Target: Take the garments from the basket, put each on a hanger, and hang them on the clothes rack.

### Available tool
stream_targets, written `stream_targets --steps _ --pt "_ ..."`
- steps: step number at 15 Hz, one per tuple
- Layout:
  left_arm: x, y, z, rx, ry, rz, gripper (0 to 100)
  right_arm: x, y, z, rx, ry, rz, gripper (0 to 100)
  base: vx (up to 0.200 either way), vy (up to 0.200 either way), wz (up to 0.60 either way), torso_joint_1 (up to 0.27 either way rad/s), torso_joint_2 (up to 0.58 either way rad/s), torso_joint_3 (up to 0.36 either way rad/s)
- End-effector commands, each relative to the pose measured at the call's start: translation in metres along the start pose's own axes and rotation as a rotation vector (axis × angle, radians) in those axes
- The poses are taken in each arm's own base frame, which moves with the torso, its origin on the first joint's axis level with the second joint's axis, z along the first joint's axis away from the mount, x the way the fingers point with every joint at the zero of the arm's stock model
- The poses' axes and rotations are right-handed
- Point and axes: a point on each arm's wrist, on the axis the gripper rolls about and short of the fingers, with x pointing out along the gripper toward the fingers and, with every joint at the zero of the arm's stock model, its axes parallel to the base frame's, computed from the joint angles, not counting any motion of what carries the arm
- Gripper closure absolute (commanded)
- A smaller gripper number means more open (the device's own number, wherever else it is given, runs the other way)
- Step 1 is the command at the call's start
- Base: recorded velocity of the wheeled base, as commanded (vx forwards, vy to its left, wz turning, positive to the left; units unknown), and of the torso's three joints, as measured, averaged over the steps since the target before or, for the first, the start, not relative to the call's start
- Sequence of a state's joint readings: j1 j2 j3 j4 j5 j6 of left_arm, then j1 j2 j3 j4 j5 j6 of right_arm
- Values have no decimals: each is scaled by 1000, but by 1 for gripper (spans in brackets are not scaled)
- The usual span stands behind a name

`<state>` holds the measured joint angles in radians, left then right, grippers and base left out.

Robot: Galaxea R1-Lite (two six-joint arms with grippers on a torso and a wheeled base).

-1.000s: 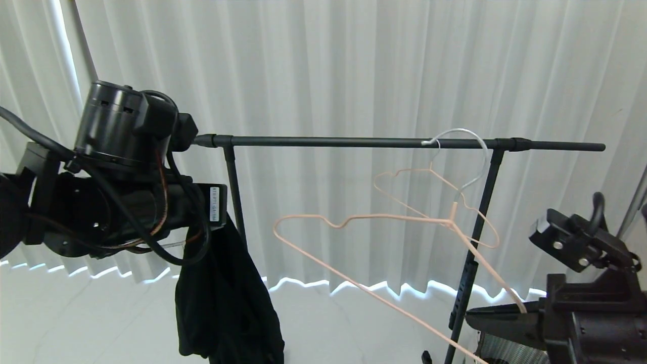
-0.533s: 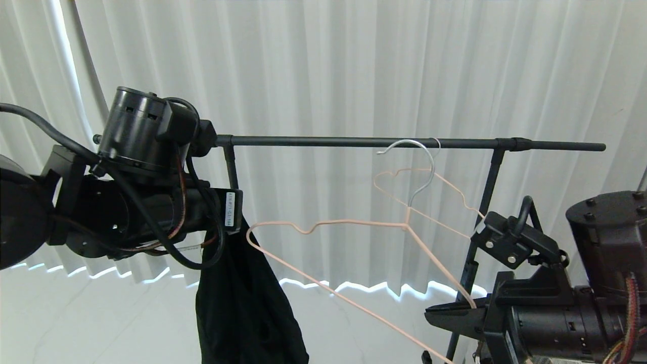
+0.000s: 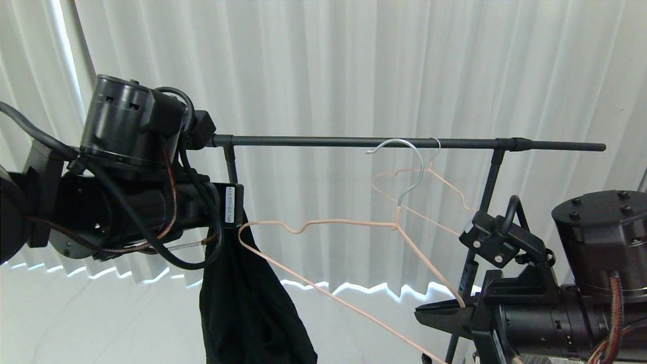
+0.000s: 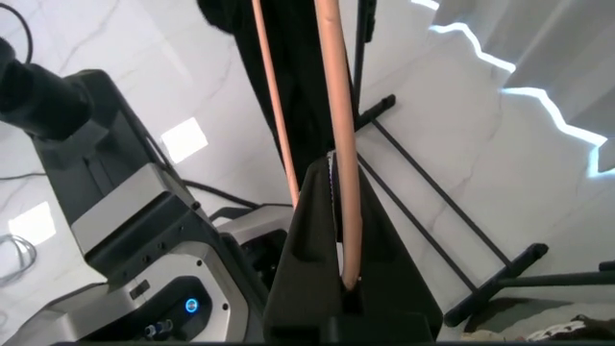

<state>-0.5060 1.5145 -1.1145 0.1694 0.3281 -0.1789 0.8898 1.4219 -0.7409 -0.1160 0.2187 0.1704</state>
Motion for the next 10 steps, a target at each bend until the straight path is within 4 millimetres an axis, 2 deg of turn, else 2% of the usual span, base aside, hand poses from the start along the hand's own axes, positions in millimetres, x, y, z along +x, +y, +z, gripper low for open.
stream_targets --steps 1,10 --pt "3 4 1 -10 -8 16 100 -3 5 0 -14 -9 19 100 0 0 0 0 0 0" --pt "-2 1 -3 6 -11 8 100 -2 8 8 -27 -35 29 100 0 0 0 0 0 0"
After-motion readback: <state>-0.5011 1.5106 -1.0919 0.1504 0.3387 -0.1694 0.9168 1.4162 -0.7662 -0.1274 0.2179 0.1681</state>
